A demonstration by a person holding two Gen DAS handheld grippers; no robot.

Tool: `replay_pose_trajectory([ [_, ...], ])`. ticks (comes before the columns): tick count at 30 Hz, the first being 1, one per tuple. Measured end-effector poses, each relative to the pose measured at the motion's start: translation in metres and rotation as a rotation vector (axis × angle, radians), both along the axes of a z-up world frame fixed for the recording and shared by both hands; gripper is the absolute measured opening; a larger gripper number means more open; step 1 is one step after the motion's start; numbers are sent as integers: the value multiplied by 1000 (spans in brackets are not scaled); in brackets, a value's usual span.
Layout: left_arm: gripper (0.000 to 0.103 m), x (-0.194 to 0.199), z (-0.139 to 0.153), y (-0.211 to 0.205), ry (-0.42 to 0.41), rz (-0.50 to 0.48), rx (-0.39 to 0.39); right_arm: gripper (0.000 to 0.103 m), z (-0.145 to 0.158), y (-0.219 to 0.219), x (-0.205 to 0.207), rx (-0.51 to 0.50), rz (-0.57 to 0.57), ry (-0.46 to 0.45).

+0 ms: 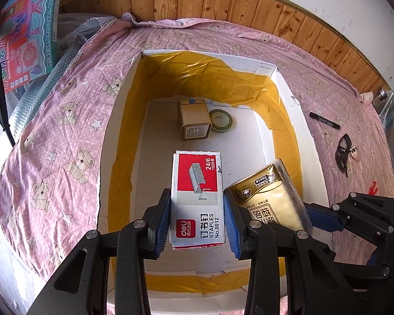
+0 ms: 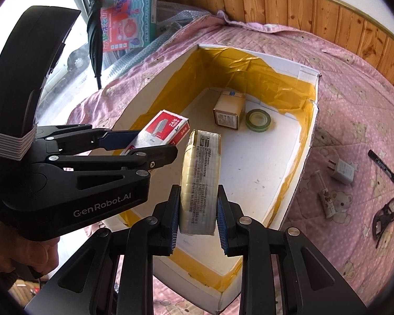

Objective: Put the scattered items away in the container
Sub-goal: 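Carry the staples box in the left tool while the right tool carries the tissue pack over the box, then open both tools, dropping the staples box and tissue pack into the box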

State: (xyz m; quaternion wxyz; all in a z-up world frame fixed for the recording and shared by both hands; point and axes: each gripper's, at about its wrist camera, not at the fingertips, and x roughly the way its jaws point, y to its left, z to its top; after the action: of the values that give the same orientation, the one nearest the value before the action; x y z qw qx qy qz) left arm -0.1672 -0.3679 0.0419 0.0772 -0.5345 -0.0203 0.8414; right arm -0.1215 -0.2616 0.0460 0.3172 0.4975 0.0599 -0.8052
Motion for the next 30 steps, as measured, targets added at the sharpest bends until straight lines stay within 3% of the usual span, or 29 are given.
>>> replay_pose_trajectory([
  [2,40,-1,0,-1,-6,9,3,29,0,3,0,-9,-11,-1],
  [6,53,0,3,-3,4,31,0,29,4,14,2,-55,-35,-6],
  [15,56,17,26,-23,51,109,75,29,16,45,19,-165,-89,-4],
  [21,58,43,35,-12,75,94,114,29,18,50,35,-199,-79,2],
  [30,59,72,41,27,110,8,92,29,17,81,58,-255,-115,9],
])
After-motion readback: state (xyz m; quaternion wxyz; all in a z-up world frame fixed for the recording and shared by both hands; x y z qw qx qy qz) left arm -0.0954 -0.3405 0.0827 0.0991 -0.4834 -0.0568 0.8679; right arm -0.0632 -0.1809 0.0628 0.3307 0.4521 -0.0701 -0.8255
